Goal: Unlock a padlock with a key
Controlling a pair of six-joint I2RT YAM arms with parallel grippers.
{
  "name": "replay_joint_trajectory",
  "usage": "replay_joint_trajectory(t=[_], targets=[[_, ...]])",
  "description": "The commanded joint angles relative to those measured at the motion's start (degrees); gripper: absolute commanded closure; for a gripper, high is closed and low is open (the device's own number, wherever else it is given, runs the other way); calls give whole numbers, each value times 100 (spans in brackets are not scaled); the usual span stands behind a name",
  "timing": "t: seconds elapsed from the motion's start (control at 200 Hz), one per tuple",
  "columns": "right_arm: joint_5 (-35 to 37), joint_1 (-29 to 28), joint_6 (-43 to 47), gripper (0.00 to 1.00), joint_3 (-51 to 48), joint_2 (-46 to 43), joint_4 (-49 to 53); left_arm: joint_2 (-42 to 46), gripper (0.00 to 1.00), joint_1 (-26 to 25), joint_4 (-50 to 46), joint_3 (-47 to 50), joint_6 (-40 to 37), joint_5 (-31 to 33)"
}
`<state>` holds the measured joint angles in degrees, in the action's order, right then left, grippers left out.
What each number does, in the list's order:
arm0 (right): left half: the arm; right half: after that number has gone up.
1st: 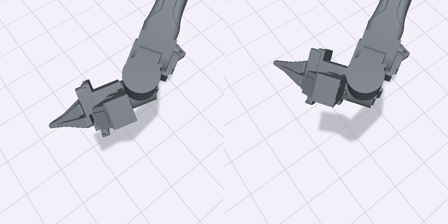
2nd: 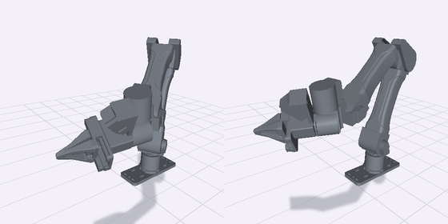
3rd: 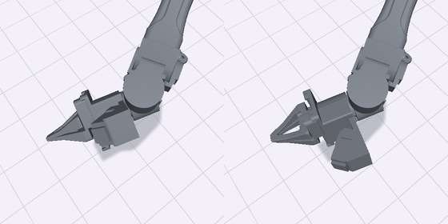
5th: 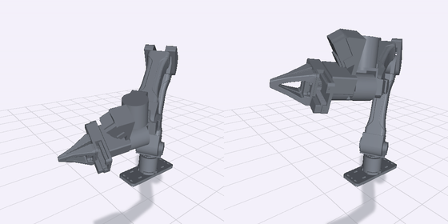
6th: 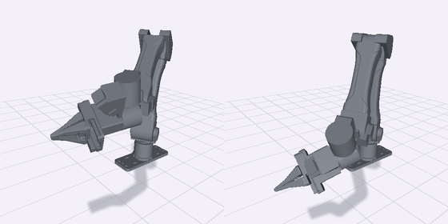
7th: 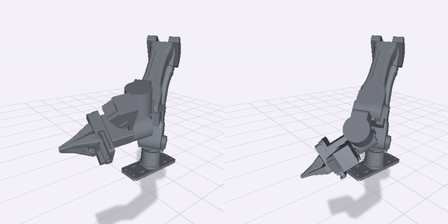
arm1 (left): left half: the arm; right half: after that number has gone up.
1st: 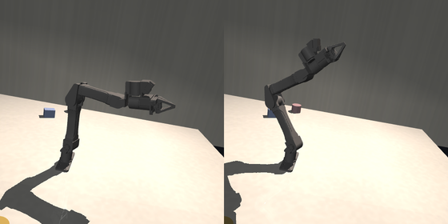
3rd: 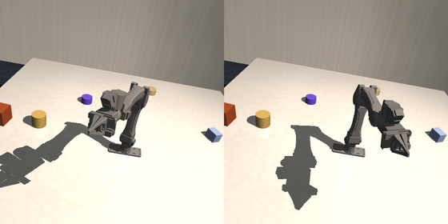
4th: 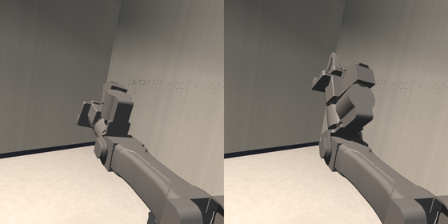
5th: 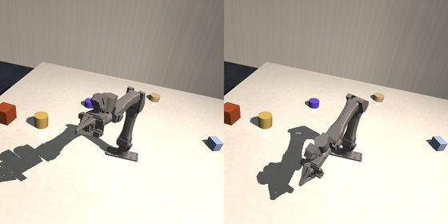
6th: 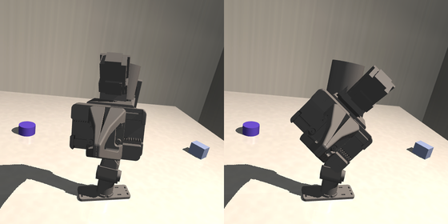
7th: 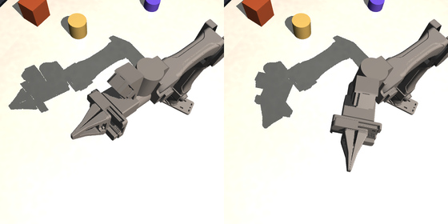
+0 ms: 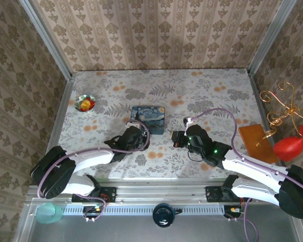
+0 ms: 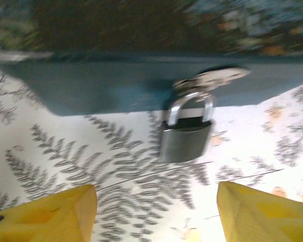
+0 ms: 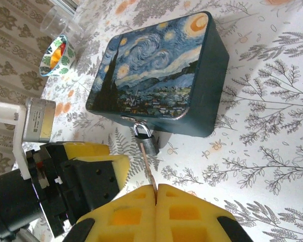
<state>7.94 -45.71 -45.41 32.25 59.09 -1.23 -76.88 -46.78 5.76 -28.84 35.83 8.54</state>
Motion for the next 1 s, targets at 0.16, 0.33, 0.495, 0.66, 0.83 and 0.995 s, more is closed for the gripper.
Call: replay_joint_trajectory(t=[0.16, 0.33, 0.495, 0.66, 0.83, 0.995], targets=[[-39, 20, -124, 100, -24, 32, -136, -284, 38, 660, 1376, 200, -713, -1440], [-66, 19, -157, 100, -29, 50, -149, -914, 43, 672, 1614, -86, -716, -1754], [-105, 26, -161, 100, -26, 39, -114, -1490, 46, 675, 1921, -299, -586, -1770], [-154, 25, -190, 100, -75, 94, -127, -1875, 57, 679, 2174, -420, -436, -1732], [-159, 19, -249, 100, -149, 107, -223, -2019, 70, 679, 2246, -508, -340, -1799], [-242, 17, -315, 100, -184, 227, -308, -1857, 81, 676, 2215, -439, -155, -1893]])
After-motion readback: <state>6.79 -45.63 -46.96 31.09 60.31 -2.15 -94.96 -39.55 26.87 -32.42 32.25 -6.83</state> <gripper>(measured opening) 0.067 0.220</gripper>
